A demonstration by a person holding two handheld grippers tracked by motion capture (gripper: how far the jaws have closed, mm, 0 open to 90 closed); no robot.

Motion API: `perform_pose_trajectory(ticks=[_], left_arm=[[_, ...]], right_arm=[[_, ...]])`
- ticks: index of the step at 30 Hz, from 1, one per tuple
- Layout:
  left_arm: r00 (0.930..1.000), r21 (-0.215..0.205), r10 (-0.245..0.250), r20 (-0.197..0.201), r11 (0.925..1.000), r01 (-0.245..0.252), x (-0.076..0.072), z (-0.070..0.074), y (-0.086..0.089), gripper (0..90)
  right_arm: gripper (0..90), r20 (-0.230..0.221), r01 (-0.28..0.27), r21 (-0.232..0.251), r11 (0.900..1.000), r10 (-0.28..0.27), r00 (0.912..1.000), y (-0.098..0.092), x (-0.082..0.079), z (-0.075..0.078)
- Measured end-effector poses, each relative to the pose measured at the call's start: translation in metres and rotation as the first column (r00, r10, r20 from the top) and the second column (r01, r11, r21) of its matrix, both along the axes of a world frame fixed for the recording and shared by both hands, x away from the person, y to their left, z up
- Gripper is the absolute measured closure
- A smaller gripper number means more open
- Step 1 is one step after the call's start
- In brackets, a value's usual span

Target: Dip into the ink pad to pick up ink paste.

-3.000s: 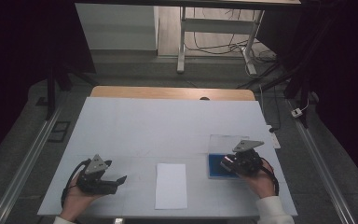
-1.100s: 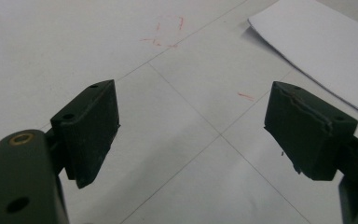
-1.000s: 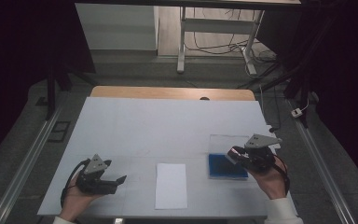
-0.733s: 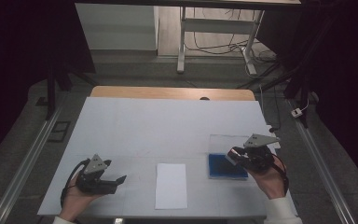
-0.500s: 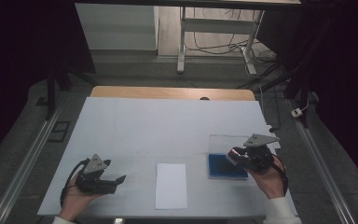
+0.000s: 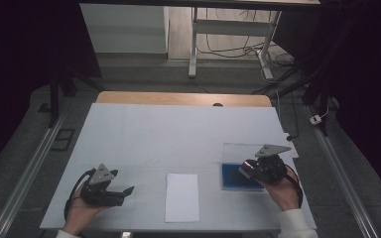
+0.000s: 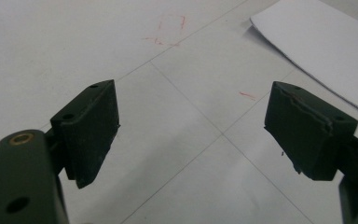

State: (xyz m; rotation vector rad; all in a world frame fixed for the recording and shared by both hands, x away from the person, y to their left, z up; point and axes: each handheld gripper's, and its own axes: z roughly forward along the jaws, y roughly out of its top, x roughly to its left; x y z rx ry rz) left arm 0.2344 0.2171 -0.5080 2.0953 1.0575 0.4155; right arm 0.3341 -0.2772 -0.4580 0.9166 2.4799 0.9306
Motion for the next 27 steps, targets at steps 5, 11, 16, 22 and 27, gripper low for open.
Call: perform_pose_trajectory(ticks=[5,11,16,22,27], left_arm=[[1.0000,0.001,-0.002,-0.001,1.0000,0.002,0.000,0.000,0.000,18.0],[1.0000,0.005,-0.005,-0.003,1.0000,0.005,0.000,-0.001,0.000,18.0],[1.0000,0.007,-0.005,-0.004,1.0000,0.005,0.000,-0.001,-0.001,18.0],[1.0000,0.006,-0.005,-0.004,1.0000,0.005,0.000,-0.001,-0.001,18.0],[1.0000,0.005,-0.004,-0.003,1.0000,0.004,0.000,-0.001,-0.001,18.1]], right_arm=[[70.3,-0.002,-0.008,-0.016,1.000,0.008,1.0000,0.003,0.002,-0.005],[70.4,-0.012,-0.007,-0.032,0.999,0.007,0.9999,0.005,0.003,-0.010],[70.3,-0.022,-0.004,-0.043,0.999,0.003,0.9997,0.005,0.004,-0.013],[70.3,-0.022,-0.003,-0.046,0.999,0.002,0.9998,0.006,0.004,-0.013],[70.4,-0.029,-0.002,-0.062,0.998,0.001,0.9996,0.007,0.005,-0.013]])
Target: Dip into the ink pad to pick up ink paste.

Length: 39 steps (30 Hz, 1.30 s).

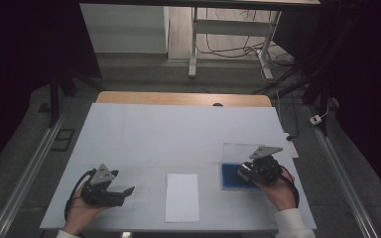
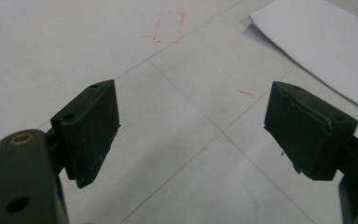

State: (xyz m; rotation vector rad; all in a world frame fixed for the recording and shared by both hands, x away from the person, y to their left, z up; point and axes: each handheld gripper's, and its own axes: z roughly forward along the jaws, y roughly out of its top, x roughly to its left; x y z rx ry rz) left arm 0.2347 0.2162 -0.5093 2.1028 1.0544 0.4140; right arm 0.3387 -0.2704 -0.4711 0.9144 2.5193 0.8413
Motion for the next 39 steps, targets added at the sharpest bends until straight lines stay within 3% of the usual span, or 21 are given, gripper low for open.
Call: perform_pose_trajectory(ticks=[22,39], left_arm=[[1.0000,-0.001,-0.006,-0.004,1.0000,0.006,-0.0007,-0.0004,-0.0012,18.1],[1.0000,-0.001,-0.002,0.002,1.0000,0.002,-0.0012,0.0004,0.0000,18.1]], right_arm=[[70.9,-0.017,0.012,0.000,1.000,-0.012,0.9998,-0.0001,0.0017,-0.0041],[71.0,0.001,0.012,0.013,1.000,-0.012,0.9999,-0.0016,-0.0004,-0.0078]])
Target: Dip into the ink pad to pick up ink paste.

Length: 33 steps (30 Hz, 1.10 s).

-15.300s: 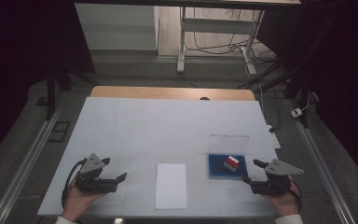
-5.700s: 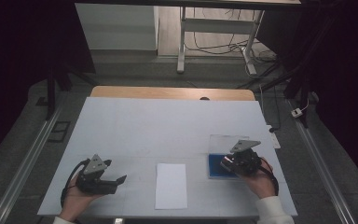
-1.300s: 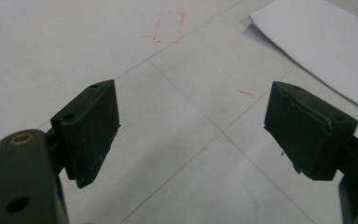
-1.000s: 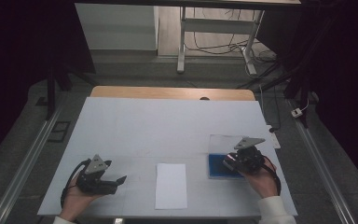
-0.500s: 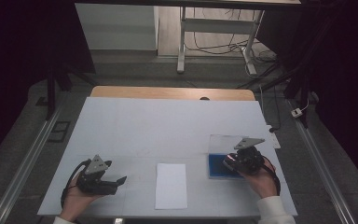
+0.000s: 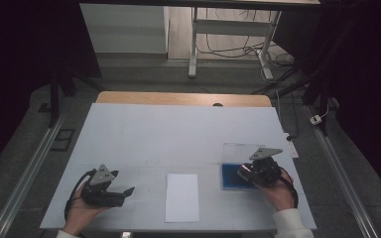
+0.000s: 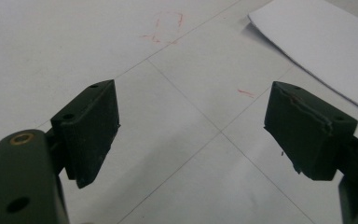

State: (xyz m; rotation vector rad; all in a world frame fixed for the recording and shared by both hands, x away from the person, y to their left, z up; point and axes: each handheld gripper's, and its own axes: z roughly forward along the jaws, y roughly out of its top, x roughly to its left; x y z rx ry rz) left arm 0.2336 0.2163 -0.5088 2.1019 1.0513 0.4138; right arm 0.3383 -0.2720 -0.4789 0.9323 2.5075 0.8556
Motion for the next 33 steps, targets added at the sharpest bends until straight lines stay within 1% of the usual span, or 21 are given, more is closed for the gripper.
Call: perform_pose_trajectory(ticks=[6,9,18,20,21,22,23,24,25,26,28,29,30,33], left_arm=[[1.0000,0.001,0.000,-0.001,1.0000,0.000,0.000,0.000,0.000,18.1],[1.0000,-0.001,0.001,0.000,1.0000,-0.001,0.000,0.000,0.000,18.1],[1.0000,-0.004,0.004,0.002,1.0000,-0.004,0.000,0.001,0.001,18.1],[1.0000,-0.005,0.004,0.003,1.0000,-0.004,0.000,0.001,0.002,18.1],[1.0000,-0.004,0.005,0.005,1.0000,-0.005,0.000,0.002,0.002,18.1],[1.0000,-0.007,0.006,0.006,1.0000,-0.006,0.000,0.002,0.003,18.1],[1.0000,-0.009,0.006,0.004,0.9999,-0.006,0.001,0.002,0.003,18.1],[1.0000,-0.009,0.008,0.003,0.9999,-0.007,0.001,0.001,0.004,18.1],[0.9999,-0.008,0.011,0.002,0.9999,-0.011,0.001,0.001,0.005,18.1],[0.9999,-0.009,0.014,0.002,0.9999,-0.014,0.002,0.000,0.005,18.1],[0.9999,-0.008,0.015,-0.003,0.9999,-0.015,0.002,-0.001,0.006,18.1],[0.9999,-0.006,0.015,-0.003,0.9999,-0.015,0.003,-0.001,0.006,18.1],[0.9999,-0.006,0.016,-0.004,0.9999,-0.016,0.003,-0.001,0.006,18.1],[0.9999,-0.007,0.016,-0.001,0.9998,-0.016,0.002,-0.001,0.006,18.1]], right_arm=[[71.0,0.003,-0.002,-0.002,1.000,0.002,1.0000,-0.001,0.000,0.000],[71.0,0.003,-0.001,0.009,1.000,0.001,1.0000,-0.001,0.000,-0.001],[70.9,0.017,0.002,-0.001,1.000,-0.002,0.9998,0.001,-0.002,-0.001],[70.7,0.017,0.003,0.004,1.000,-0.003,0.9999,0.000,-0.002,-0.001],[70.6,0.018,0.001,0.007,1.000,-0.001,0.9998,0.000,-0.002,0.000],[70.5,0.030,-0.010,0.017,1.000,0.010,0.9995,-0.001,-0.003,0.002],[70.4,0.037,-0.021,0.012,1.000,0.021,0.9991,-0.002,-0.003,0.007],[70.4,0.057,-0.023,0.038,0.999,0.021,0.9982,-0.003,-0.004,0.011],[70.4,0.076,-0.022,0.110,0.994,0.013,0.9970,-0.007,-0.005,0.019],[70.4,0.082,-0.019,0.182,0.983,0.004,0.9966,-0.011,-0.007,0.028],[70.4,0.097,-0.030,0.202,0.979,0.011,0.9953,-0.014,-0.011,0.040],[70.4,0.095,-0.035,0.228,0.973,0.014,0.9954,-0.016,-0.012,0.043],[70.3,0.092,-0.039,0.244,0.969,0.017,0.9957,-0.017,-0.013,0.045],[70.3,0.082,-0.035,0.269,0.962,0.014,0.9965,-0.020,-0.013,0.046]])
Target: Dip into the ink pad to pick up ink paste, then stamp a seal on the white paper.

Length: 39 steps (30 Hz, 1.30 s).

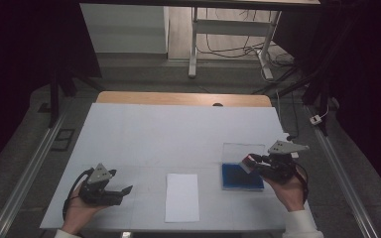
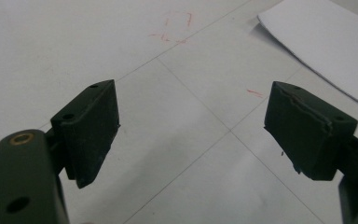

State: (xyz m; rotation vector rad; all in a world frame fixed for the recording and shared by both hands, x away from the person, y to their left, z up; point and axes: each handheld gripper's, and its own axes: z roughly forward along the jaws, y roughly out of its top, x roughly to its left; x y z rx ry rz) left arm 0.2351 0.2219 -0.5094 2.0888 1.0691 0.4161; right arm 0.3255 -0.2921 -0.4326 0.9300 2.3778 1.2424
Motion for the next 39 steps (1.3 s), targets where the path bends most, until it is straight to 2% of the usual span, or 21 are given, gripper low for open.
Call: perform_pose_trajectory(ticks=[6,14,21,31,39], left_arm=[[1.0000,-0.003,0.001,0.005,1.0000,-0.001,0.000,0.001,0.001,18.1],[1.0000,0.000,-0.002,0.008,1.0000,0.002,-0.001,0.001,0.000,18.1],[1.0000,0.003,-0.005,0.007,1.0000,0.005,-0.001,0.002,-0.001,18.0],[0.9999,0.004,-0.004,0.013,1.0000,0.004,-0.001,0.003,-0.001,18.0],[0.9999,0.005,-0.006,0.012,1.0000,0.006,-0.001,0.002,-0.001,18.0]], right_arm=[[70.3,-0.010,-0.003,0.009,1.000,0.003,0.9999,0.000,0.000,-0.001],[70.3,0.014,-0.007,0.023,1.000,0.007,0.9999,0.005,-0.004,0.005],[70.2,0.019,-0.021,0.012,1.000,0.021,0.9996,0.013,-0.006,0.004],[70.2,0.033,-0.070,-0.002,0.998,0.070,0.9970,0.029,-0.011,0.006],[70.2,0.023,-0.098,-0.028,0.995,0.098,0.9949,0.041,-0.011,0.000]])
